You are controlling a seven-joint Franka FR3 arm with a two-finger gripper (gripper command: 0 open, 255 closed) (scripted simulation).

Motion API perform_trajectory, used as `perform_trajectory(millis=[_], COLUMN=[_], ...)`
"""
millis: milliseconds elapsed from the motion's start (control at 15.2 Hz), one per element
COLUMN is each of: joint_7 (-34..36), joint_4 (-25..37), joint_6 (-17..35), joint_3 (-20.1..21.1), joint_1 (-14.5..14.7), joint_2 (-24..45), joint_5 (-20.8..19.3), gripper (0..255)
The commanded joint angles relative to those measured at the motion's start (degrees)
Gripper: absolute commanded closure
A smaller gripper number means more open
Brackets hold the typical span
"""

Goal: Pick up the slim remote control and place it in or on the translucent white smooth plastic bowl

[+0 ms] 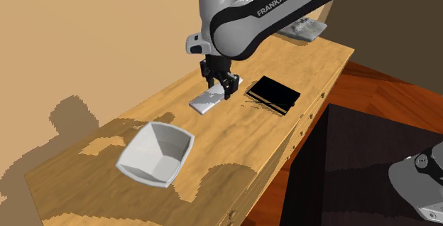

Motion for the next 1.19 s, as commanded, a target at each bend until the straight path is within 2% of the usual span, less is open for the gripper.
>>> perform_trajectory(millis=[0, 132, 528, 858, 1122], joint_7=[0.2, 0.3, 7.1, 12.3, 16.2], joint_4=[0.3, 0.6, 8.8, 18.2, 27.9], joint_6=[-1.2, -2.3, -5.4, -9.0, -12.9], joint_3=[-0.1, -0.2, 1.6, 2.9, 3.7], joint_1=[0.1, 0.2, 4.6, 8.0, 10.5], joint_2=[-0.9, -1.7, 3.3, 8.9, 14.6], joint_5=[-0.2, -0.4, -0.8, -1.1, -1.3], gripper=[255, 255, 255, 255, 255])
